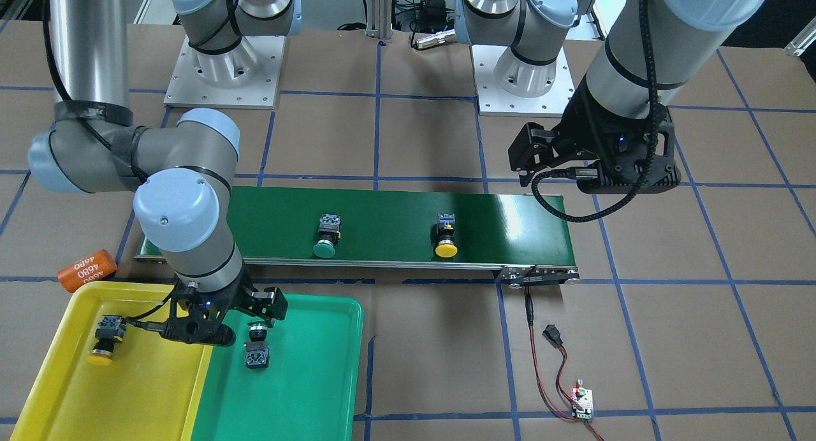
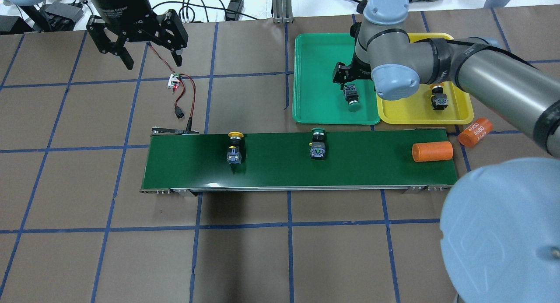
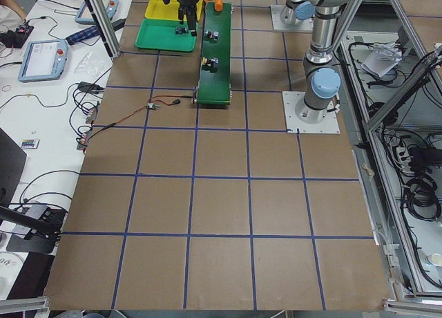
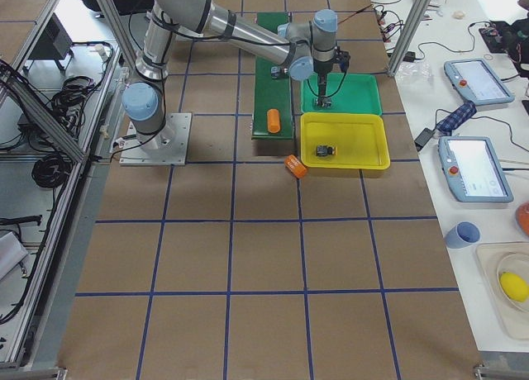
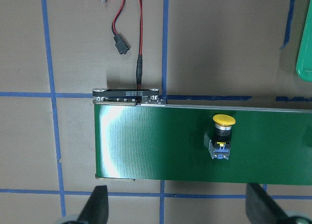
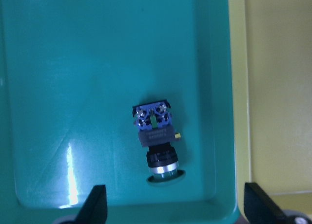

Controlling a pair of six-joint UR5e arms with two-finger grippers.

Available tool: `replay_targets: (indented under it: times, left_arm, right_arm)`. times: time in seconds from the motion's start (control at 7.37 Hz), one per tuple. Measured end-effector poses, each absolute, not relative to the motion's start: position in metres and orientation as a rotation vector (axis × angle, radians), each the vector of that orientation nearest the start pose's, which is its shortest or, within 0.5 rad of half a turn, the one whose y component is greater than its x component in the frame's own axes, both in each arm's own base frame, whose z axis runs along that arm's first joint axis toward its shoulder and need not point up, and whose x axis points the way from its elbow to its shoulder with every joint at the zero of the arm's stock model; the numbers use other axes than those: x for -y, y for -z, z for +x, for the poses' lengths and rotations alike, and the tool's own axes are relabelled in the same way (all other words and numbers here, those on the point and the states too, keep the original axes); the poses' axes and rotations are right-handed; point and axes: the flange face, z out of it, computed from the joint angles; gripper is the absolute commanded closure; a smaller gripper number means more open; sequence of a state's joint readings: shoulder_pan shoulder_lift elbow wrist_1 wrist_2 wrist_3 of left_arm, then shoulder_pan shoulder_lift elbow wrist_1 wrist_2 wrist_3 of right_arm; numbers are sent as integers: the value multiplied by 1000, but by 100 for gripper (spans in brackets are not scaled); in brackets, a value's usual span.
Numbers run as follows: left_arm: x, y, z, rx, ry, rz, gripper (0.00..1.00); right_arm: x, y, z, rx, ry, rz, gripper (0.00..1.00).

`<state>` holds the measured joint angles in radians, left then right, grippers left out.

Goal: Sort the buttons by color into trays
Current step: 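Move right gripper back to belt and grasp the second green button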

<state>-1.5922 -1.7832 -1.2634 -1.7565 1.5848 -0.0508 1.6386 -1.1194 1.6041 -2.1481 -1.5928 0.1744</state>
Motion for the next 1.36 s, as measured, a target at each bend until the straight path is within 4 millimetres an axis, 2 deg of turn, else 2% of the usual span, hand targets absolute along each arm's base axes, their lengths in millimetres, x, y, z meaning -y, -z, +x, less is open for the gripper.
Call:
replay_targets:
  times: [0.14,0.27,0.54,0.68,0.95,1.36]
  left_arm:
    - [567,-507,-144,-3119,-139,-43,0]
    - [566,-508,-145,-3117,-139,-41,0]
    - [564,-507,-145,-3114,-145,-40,0]
    - [562,-504,-146,-3112,-156,-34,0]
    - [552,-496,-146,-3111,-169,-23,0]
    - [549,-491,-146,-3114,-134,-19,0]
  right_arm:
    - [611,-294,177,-3148,86,167,0]
    - [585,-305,182,-3146,25,157,0]
    - [526,-297,187,-3139,-73,140,0]
    - [507,-292,188,-3121,-108,140,0]
    - [491,-285,194,-3065,-149,135,0]
    - [484,-274,206,-3046,-194,95,0]
